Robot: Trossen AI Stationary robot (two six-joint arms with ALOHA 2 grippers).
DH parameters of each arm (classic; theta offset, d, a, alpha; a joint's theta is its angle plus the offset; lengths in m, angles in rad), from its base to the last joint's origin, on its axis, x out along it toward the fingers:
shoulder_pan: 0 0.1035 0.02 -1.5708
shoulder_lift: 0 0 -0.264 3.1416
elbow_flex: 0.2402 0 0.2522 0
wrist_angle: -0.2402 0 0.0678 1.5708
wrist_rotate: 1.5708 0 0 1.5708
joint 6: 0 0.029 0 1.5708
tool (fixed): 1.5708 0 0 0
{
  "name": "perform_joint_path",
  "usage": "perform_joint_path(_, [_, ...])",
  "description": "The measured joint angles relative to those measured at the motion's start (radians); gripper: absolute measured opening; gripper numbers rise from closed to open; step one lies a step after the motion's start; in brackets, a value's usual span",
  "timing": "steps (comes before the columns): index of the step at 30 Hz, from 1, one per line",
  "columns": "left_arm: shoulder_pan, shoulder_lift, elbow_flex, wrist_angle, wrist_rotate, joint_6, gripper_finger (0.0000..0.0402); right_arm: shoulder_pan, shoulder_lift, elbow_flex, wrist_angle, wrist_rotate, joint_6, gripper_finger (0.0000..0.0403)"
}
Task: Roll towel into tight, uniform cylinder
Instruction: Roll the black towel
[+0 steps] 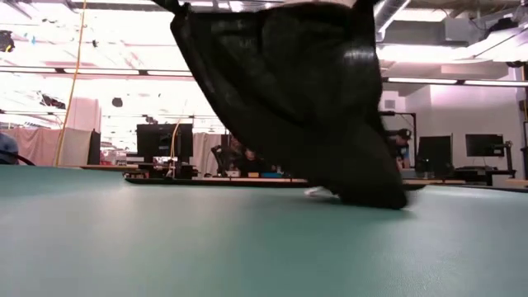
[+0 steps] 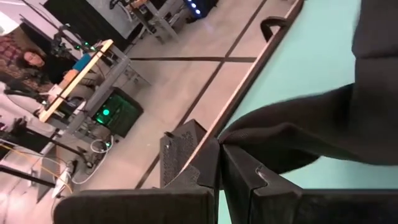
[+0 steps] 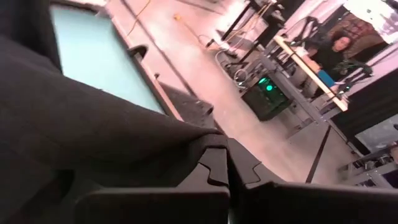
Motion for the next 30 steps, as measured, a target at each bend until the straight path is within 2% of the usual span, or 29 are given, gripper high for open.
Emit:
perform_joint_path(9, [0.026,-0.056,0.003,0.083,0.029,0.14,0.0,-0.004,-0.049,0.049,-0.001,0.007,-0.092,0.0001])
perform_joint_path(19, [-0.016,-0.056,0.149,0.085,0.095,0.172,0.0,0.106,-0.044,0.126,-0.001,0.053,-0.108,0.0001])
perform_joint_path(23, [-0.061,-0.056,0.217,0.085,0.146,0.149,0.0,0.169,-0.044,0.17,0.0,0.056,-0.109,0.0001])
perform_joint_path(30, [-0.117,-0.056,0.316,0.031,0.154,0.055,0.0,0.232,-0.044,0.203,-0.008,0.057,-0.09,0.0001])
